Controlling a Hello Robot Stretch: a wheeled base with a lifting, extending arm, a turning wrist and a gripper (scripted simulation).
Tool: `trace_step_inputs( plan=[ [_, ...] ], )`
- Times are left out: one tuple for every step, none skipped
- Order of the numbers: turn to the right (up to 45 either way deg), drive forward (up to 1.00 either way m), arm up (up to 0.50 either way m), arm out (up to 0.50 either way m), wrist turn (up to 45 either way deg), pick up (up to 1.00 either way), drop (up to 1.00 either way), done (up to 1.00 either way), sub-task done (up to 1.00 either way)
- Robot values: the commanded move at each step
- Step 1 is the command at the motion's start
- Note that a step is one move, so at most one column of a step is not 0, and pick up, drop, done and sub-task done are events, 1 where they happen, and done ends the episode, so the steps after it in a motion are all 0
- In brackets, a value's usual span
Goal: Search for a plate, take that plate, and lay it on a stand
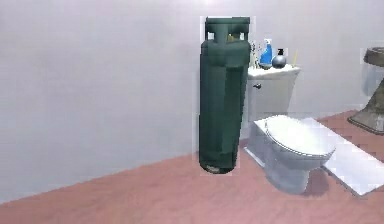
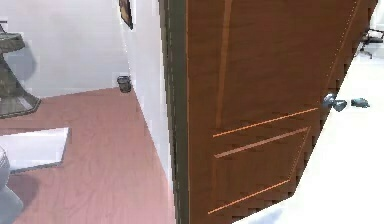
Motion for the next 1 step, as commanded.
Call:
trace_step_inputs(
  plan=[
    [0.0, 0.30, 0.00, 0.00, 0.0, 0.00, 0.00, 0.00, 0.00]
  ],
)
